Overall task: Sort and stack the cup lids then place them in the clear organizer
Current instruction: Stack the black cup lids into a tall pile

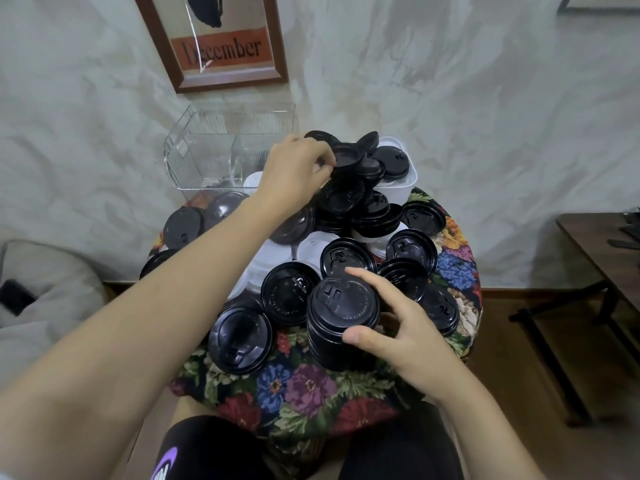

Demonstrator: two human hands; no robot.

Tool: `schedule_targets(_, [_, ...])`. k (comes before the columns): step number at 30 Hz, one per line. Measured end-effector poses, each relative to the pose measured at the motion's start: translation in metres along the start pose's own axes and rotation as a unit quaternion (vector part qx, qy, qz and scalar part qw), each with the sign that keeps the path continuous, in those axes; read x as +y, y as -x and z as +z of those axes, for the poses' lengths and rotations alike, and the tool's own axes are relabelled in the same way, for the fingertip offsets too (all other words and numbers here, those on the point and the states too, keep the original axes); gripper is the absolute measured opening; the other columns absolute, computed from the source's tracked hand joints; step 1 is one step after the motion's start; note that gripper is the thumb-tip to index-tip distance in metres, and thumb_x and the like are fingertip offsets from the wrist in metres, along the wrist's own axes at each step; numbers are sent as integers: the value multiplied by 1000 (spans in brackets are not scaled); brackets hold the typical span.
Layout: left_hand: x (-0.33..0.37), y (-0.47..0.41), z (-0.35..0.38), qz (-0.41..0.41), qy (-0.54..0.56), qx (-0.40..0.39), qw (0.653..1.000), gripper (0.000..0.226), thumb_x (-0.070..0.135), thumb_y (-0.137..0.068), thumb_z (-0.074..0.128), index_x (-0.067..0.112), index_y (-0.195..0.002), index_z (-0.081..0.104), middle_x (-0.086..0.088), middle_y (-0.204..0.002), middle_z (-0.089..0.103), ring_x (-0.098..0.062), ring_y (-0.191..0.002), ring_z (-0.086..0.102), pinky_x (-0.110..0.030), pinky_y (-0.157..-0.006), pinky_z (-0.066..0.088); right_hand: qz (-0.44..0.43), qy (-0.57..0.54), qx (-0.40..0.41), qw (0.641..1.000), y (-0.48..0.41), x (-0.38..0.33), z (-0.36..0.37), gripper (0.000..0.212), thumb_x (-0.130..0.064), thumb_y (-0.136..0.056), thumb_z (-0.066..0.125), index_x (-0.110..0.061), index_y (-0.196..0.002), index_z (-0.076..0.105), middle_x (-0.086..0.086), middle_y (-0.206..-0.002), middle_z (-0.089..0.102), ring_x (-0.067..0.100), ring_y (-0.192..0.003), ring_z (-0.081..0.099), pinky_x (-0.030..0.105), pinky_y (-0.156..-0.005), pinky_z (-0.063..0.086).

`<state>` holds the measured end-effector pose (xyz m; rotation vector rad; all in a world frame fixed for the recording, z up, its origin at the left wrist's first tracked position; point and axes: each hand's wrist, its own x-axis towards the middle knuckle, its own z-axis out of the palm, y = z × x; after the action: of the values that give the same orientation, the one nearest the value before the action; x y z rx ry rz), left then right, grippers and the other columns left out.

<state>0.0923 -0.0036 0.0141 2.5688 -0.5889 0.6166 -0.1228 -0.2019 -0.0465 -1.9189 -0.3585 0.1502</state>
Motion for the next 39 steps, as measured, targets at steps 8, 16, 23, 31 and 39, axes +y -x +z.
schedule_targets(8, [10,52,-31,-71,111,49,990,10,21,-102,59,30,-100,63,22,-91,62,-10,-94,59,-30,-83,45,-6,-3,2,1000,0,0,1,70,-46,-82,82,-48,-144,50,-31,-134,62,-5,-126,58,12,-100,45])
schedule_targets(16, [59,140,-62,-245,539,47,804,15,6,-107,51,17,-107,62,5,-85,73,-16,-75,67,-31,-72,62,-8,-15,10,1000,2,-1,3,69,-42,-81,79,-46,-144,50,-31,-132,63,-6,-124,60,10,-95,45])
schedule_targets(23, [63,165,-61,-333,612,-4,717,27,10,-105,50,22,-127,62,-1,-105,75,-17,-80,70,-29,-70,59,-15,-15,8,1000,1,1,2,71,-51,-81,79,-45,-146,49,-28,-135,63,-4,-127,58,18,-101,47])
schedule_targets(31, [61,172,-58,-318,626,12,712,38,15,-97,68,21,-134,65,-2,-111,73,-18,-93,69,-24,-74,58,-15,-10,8,1000,1,0,3,70,-43,-82,79,-43,-146,49,-32,-132,63,-7,-124,59,9,-98,44])
schedule_targets(39, [65,173,-61,-295,577,-74,758,27,16,-101,62,23,-124,74,0,-97,74,-10,-69,56,-20,-59,47,-22,-3,7,1000,1,0,3,72,-51,-84,79,-45,-148,46,-29,-137,62,-6,-130,55,25,-107,43])
